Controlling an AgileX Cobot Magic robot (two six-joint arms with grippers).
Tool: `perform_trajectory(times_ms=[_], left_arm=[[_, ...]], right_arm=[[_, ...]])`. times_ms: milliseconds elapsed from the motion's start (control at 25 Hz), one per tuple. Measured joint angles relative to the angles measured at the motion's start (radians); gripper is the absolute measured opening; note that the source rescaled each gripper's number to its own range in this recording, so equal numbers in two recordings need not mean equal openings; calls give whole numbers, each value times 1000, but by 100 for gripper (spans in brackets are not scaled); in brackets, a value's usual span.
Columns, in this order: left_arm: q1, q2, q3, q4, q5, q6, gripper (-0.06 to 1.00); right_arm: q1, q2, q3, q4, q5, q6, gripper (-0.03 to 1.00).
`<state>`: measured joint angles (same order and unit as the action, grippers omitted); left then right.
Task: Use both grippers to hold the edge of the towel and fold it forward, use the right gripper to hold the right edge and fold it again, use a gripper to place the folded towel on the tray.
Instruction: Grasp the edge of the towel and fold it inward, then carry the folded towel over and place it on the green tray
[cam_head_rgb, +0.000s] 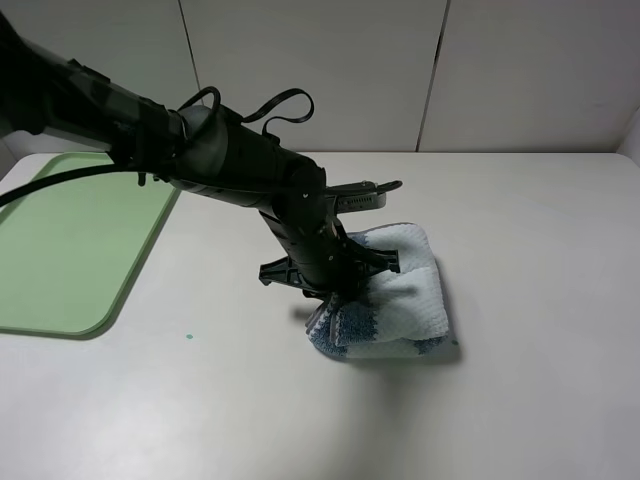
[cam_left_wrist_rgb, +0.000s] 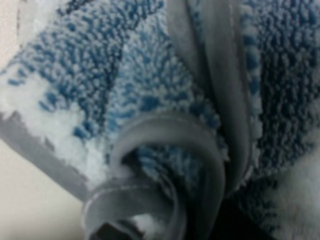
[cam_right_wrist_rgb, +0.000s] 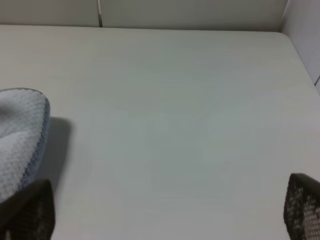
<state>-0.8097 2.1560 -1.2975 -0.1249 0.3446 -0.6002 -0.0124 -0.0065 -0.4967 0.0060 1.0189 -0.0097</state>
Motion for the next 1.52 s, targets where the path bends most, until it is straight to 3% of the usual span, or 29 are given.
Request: perform_trajectory(times_ms=[480, 840, 1200, 1520], left_arm=[[1, -104, 0, 25, 113, 9, 18], [6, -186, 1, 107, 162, 10, 18], [62, -275, 2, 225, 257, 11, 18], [146, -327, 2, 277, 350, 61, 18]], right_arm=[[0, 0, 0, 0, 0, 0, 100], [0, 0, 0, 0, 0, 0, 100], [0, 0, 0, 0, 0, 0, 100], [0, 0, 0, 0, 0, 0, 100]])
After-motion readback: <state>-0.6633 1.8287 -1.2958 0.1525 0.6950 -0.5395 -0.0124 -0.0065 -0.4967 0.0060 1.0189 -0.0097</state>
